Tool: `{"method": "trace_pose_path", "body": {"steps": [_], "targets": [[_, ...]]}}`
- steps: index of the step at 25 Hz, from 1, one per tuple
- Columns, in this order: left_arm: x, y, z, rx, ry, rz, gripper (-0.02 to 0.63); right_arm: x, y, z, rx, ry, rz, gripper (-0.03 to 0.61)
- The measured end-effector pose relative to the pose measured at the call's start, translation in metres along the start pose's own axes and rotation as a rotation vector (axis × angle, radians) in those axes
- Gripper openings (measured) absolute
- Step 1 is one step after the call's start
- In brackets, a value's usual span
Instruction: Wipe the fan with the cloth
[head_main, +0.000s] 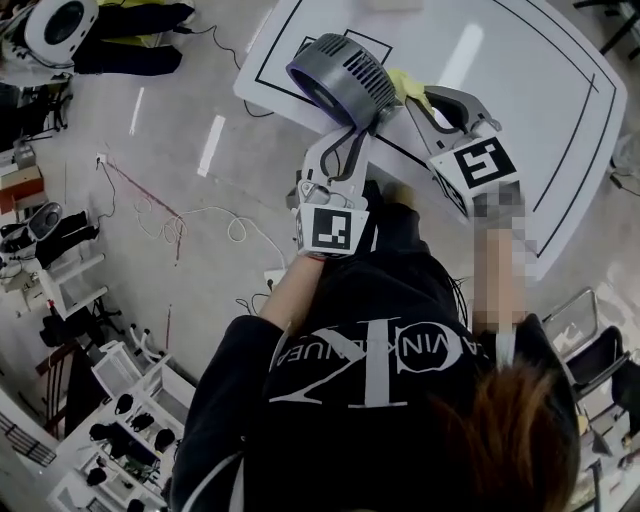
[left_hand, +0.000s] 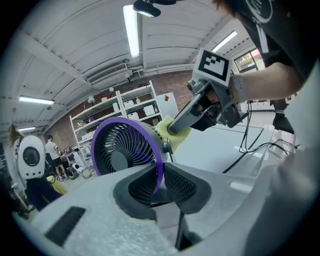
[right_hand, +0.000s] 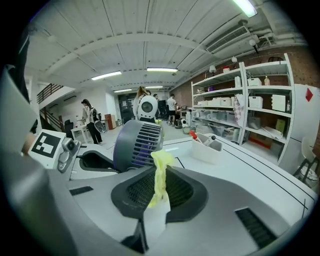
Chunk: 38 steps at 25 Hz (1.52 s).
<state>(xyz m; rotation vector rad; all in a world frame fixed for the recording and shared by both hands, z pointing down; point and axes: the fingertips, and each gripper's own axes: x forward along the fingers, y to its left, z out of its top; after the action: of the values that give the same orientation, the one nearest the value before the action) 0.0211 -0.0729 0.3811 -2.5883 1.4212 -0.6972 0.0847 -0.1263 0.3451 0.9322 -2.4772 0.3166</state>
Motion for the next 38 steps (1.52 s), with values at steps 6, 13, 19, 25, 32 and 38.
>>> {"method": "trace_pose_path", "body": {"steps": [6, 13, 19, 25, 32, 38], "targets": [[-0.03, 0.032, -0.017, -0.093, -0.016, 0.039, 0.069, 0.007, 0.034, 0.009, -0.018, -0.023, 0.13, 0.04], [-0.049, 0.073, -0.04, -0.127, 0.011, 0.094, 0.069, 0.019, 0.066, 0.017, -0.056, -0.029, 0.237, 0.04], [-0.051, 0.086, -0.052, -0.145, 0.005, 0.109, 0.072, 0.031, 0.073, 0.026, -0.102, -0.076, 0.189, 0.04], [-0.053, 0.087, -0.049, -0.165, -0.002, 0.116, 0.074, 0.039, 0.051, 0.047, -0.03, -0.165, 0.165, 0.04], [-0.052, 0.09, -0.051, -0.194, -0.013, 0.121, 0.074, 0.072, 0.031, 0.057, -0.059, -0.164, 0.172, 0.04], [-0.055, 0.093, -0.043, -0.185, -0.02, 0.136, 0.074, 0.089, 0.016, 0.058, 0.032, -0.155, 0.217, 0.04]]}}
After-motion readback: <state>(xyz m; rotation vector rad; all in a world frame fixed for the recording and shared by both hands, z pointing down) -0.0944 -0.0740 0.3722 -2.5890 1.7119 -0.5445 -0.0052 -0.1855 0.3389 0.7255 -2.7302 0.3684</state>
